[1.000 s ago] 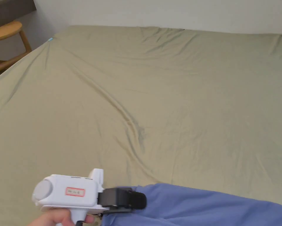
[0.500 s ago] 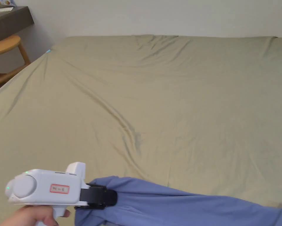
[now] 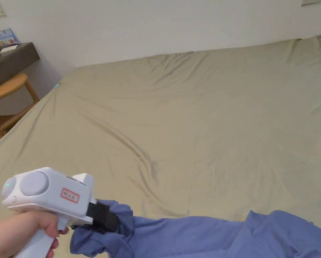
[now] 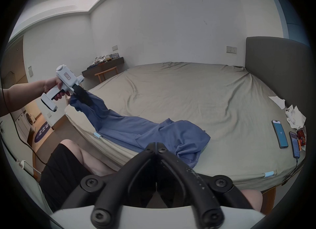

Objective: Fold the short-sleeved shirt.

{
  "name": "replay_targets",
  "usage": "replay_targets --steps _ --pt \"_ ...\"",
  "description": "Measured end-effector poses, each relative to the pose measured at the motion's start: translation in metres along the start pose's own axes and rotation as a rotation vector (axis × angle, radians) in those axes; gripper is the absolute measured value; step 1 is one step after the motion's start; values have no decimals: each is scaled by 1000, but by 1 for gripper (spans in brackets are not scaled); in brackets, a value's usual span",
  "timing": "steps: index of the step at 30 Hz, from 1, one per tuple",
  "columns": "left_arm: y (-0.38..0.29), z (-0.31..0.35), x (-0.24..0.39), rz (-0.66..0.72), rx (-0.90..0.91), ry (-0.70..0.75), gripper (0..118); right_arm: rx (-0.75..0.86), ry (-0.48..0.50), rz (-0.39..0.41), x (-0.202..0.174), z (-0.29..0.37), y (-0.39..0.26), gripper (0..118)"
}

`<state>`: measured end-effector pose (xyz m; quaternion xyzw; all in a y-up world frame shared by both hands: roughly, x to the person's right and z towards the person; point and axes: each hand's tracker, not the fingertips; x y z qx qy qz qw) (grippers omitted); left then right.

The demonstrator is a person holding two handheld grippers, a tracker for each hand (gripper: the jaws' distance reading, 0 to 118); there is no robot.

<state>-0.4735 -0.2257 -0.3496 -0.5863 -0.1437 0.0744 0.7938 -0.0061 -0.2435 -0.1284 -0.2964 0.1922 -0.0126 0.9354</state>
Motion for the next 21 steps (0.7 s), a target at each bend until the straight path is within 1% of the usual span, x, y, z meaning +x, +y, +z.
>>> replay_targets --steps 2,3,5,7,8,9,10,11,12,13,14,16,17,18,19,20,21 --pt "4 -27 35 -52 -32 -13 11 20 3 -17 2 9 -1 1" --pt "6 -44 52 -42 -66 -45 11 33 0 -23 2 14 -2 1" --pt "14 -78 66 -38 -81 -56 11 46 -7 -26 4 25 -4 1" --pt "20 -105 86 -26 -80 -33 12 59 -29 -32 7 36 -7 1" --pt "22 -113 91 -19 -78 -38 15 60 -31 -34 8 41 -9 1" --pt "23 -119 98 -2 -77 -91 21 61 -38 -38 10 45 -10 1" --pt "22 -121 105 21 -95 -140 35 61 -51 -45 12 49 -13 1" --pt "20 -119 111 33 -123 -178 61 60 -60 -50 15 53 -15 1" --pt "19 -113 115 23 -127 -221 79 57 -66 -54 18 55 -17 1" --pt "17 -103 118 -7 -109 -256 92 56 -74 -59 21 57 -19 1" --pt "17 -92 119 -39 -84 -268 100 54 -80 -65 24 57 -21 1" --pt "17 -67 110 -73 1 -200 98 46 -85 -75 29 56 -24 1" --pt "18 -59 103 -63 32 -148 92 47 -84 -75 30 54 -25 1" --pt "17 -52 96 -43 72 -91 83 49 -84 -78 31 53 -26 1" --pt "15 -48 89 -31 105 -18 70 48 -78 -81 31 52 -26 1" --pt "12 -49 85 -30 118 31 40 48 -67 -82 31 50 -26 1" --pt "9 -54 82 -26 116 76 13 47 -60 -80 30 48 -26 1"
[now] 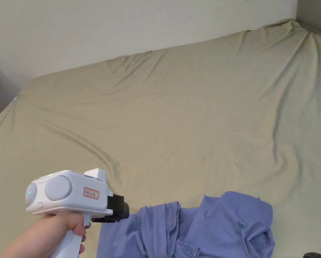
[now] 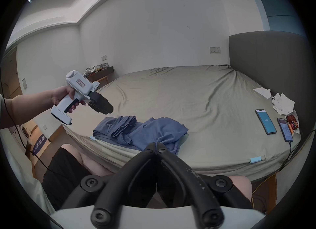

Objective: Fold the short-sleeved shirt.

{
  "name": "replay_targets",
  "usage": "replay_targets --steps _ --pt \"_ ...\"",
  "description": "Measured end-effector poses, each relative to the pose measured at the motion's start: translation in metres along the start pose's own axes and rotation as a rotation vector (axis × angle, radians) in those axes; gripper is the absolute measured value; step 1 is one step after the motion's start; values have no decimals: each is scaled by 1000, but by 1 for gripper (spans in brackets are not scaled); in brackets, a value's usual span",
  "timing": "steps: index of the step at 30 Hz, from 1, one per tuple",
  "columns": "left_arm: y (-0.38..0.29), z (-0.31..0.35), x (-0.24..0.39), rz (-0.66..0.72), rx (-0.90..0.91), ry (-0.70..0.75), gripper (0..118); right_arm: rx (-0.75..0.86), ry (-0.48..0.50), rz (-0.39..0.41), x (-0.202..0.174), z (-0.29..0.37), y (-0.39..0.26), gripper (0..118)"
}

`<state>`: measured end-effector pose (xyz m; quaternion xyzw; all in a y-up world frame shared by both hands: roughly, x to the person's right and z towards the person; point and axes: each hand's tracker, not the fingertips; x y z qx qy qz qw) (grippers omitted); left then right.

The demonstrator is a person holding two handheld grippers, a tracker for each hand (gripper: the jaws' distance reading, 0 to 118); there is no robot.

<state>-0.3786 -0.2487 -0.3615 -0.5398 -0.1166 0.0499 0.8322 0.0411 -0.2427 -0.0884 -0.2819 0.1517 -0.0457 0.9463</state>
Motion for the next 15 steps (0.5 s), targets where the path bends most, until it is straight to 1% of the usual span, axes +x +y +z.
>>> replay_targets --steps 1,4,6,9,10,12,14,15 --pt "-5 -8 2 25 -17 35 0 -2 8 3 -1 -2 0 1" --pt "-21 -38 19 5 -107 -48 0 -10 23 19 -2 -5 -2 1" --pt "-29 -60 43 -38 -120 -27 0 -13 24 19 -2 -5 -2 1" --pt "-35 -90 78 -46 -139 -39 0 -15 22 12 0 -2 -2 1" --pt "-38 -94 92 -67 -145 -56 0 -15 17 12 0 0 -1 1" --pt "-42 -92 108 -150 -146 -88 0 -17 11 11 1 4 -1 1" --pt "-40 -79 106 -178 -138 -158 0 -22 9 13 2 5 0 1" --pt "-38 -67 97 -164 -120 -187 0 -27 6 18 3 5 0 1"
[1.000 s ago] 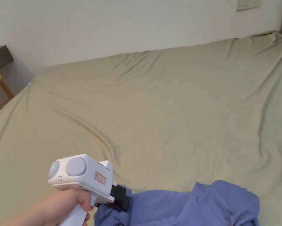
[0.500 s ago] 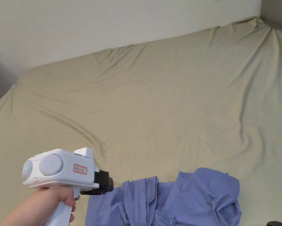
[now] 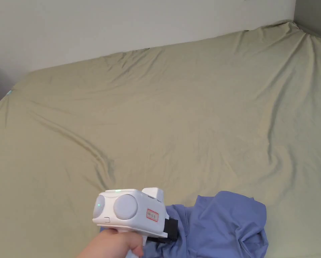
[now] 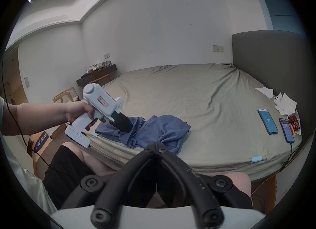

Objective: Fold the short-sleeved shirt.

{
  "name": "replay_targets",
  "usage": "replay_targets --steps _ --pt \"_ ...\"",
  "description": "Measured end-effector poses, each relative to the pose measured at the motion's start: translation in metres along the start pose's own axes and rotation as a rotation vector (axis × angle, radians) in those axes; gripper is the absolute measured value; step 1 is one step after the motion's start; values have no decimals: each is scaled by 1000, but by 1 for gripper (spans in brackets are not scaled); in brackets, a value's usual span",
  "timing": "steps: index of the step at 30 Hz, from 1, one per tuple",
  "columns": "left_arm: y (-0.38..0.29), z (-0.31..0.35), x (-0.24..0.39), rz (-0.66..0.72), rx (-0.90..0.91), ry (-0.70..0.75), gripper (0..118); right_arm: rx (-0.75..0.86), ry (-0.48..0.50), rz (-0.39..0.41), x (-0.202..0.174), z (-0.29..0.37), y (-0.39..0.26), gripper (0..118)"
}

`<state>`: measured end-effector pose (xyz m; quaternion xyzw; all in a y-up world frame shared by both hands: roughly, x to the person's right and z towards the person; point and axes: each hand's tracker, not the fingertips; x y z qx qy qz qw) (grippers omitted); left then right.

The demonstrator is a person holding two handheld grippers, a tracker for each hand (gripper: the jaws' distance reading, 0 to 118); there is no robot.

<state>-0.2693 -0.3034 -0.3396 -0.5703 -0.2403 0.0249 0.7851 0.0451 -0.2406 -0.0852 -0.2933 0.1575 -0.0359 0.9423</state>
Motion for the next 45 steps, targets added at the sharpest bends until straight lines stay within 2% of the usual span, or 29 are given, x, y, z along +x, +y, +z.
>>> replay_targets --steps 5,7,8,9,11,14,17,18,19,21,23,24,25,26,27,28,32,35,38,42,45 --pt "-17 94 -58 -9 168 -123 0 -20 -3 10 0 -10 4 1" --pt "-27 117 -104 76 221 -119 1 -29 8 14 -4 -17 8 1" --pt "-31 122 -125 108 233 -130 11 -35 14 18 -6 -21 9 1" --pt "-36 122 -149 147 225 -153 27 -41 23 21 -9 -25 12 1" --pt "-46 111 -194 259 177 -233 76 -50 39 31 -16 -33 16 1" --pt "-63 81 -233 383 189 -315 97 -49 62 57 -28 -39 22 1" --pt "-67 46 -255 464 169 -419 111 -55 67 58 -33 -41 24 1" --pt "-67 37 -255 478 169 -410 111 -61 64 59 -34 -42 25 1" --pt "-66 25 -251 473 159 -410 111 -69 56 61 -34 -42 25 1" --pt "-62 21 -229 386 262 -474 111 -84 36 65 -34 -43 24 1" --pt "-52 8 -214 413 137 -542 112 -91 21 63 -34 -44 25 1" --pt "-50 -1 -201 371 109 -467 104 -93 20 62 -34 -45 26 1" --pt "-49 -5 -189 296 96 -339 85 -95 18 61 -35 -45 27 1" --pt "-51 -5 -184 242 115 -276 42 -94 16 63 -37 -45 28 1" --pt "-48 1 -189 298 126 -362 14 -89 16 67 -39 -45 30 1" --pt "-47 6 -192 331 134 -392 14 -86 19 70 -40 -45 31 1" --pt "-51 41 -224 367 147 -327 13 -77 43 80 -46 -46 32 1" --pt "-53 78 -252 392 154 -149 13 -69 56 86 -48 -46 31 1" --pt "-54 118 -269 446 118 -44 13 -66 70 84 -47 -46 27 1" --pt "-40 159 -233 418 61 99 13 -61 83 69 -45 -46 20 1" --pt "-20 168 -181 314 41 129 13 -56 92 65 -45 -45 18 1"
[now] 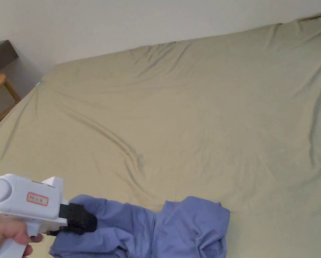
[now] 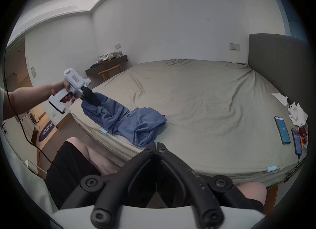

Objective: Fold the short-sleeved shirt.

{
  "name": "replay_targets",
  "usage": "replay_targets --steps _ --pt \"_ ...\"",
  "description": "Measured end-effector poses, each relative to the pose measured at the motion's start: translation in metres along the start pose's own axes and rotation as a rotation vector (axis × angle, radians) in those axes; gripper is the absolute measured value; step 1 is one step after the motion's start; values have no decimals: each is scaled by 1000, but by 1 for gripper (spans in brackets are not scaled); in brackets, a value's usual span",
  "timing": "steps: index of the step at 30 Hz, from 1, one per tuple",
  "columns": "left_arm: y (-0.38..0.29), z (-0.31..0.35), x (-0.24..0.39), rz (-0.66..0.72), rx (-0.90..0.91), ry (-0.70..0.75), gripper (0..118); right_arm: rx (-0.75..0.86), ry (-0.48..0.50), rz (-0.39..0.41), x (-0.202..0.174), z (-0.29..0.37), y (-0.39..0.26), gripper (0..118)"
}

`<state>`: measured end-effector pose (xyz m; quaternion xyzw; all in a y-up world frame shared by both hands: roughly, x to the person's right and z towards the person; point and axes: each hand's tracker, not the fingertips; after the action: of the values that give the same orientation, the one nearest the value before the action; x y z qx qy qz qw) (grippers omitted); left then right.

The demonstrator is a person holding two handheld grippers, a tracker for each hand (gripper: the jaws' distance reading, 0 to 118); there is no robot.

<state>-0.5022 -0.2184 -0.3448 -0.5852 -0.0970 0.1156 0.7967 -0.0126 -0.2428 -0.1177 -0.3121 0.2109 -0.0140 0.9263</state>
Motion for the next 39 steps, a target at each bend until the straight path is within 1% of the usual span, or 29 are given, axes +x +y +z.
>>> replay_targets --steps 2,4,6,8,11,12,13,14,15,16,17,19,20,21,22,23,24,25,26,27,28,29,30,31,32,34,35,37,39 --pt "1 0 41 -111 15 28 13 10 6 -1 0 3 -2 1" --pt "1 -9 82 -171 -4 10 13 19 10 -11 1 7 -4 1" --pt "5 -31 115 -170 -45 -35 13 30 0 -20 3 14 -6 1" --pt "7 -60 140 -200 -78 -36 13 37 -8 -27 6 21 -10 1" --pt "12 -108 165 -174 -108 -74 15 40 -37 -36 10 33 -16 1" --pt "12 -122 173 -167 -139 -117 19 36 -47 -41 12 37 -17 1" --pt "12 -130 180 -173 -181 -136 30 34 -53 -43 13 40 -19 1" --pt "10 -133 188 -187 -198 -155 56 31 -59 -44 15 43 -21 1" --pt "10 -133 196 -207 -182 -149 77 28 -65 -46 17 46 -22 1" --pt "10 -120 201 -260 -172 -155 89 27 -66 -47 19 48 -23 1" --pt "10 -105 202 -298 -133 -172 93 24 -65 -52 22 50 -24 1" --pt "7 -80 195 -289 -44 -191 92 34 -50 -75 27 53 -25 1" --pt "5 -71 189 -300 -30 -165 92 44 -49 -89 29 52 -25 1" --pt "3 -63 185 -345 -3 -97 89 45 -47 -95 31 50 -25 1" --pt "-4 -65 184 -377 22 -26 80 44 -45 -95 31 49 -25 1" --pt "-12 -67 183 -425 32 68 52 43 -43 -90 31 46 -24 1" --pt "-19 -72 180 -447 31 123 25 42 -42 -82 29 44 -24 1" --pt "-23 -81 176 -440 20 125 8 41 -38 -76 29 43 -24 1" --pt "-24 -91 172 -408 0 95 6 41 -27 -70 28 43 -24 1" --pt "-27 -106 175 -336 -44 47 6 40 -14 -71 28 42 -24 1" --pt "-29 -116 179 -304 -45 24 6 38 -9 -72 27 41 -25 1" --pt "-31 -128 187 -310 -37 -5 3 37 -9 -71 27 40 -25 2" --pt "-34 -143 198 -328 -23 19 1 33 -7 -68 26 39 -25 2" --pt "-35 -155 207 -329 -18 24 1 28 -8 -66 26 39 -25 2" --pt "-36 -167 214 -323 -20 7 1 26 -10 -63 25 39 -25 2" --pt "-37 -185 223 -265 -49 -65 0 20 -3 -59 23 38 -26 2" --pt "-39 -191 231 -266 -58 -55 0 8 8 -58 21 36 -25 2" --pt "-42 -193 239 -325 -52 -55 0 -4 14 -48 16 29 -23 2" --pt "-37 -187 232 -310 -56 -71 0 -18 37 -40 12 16 -17 2"
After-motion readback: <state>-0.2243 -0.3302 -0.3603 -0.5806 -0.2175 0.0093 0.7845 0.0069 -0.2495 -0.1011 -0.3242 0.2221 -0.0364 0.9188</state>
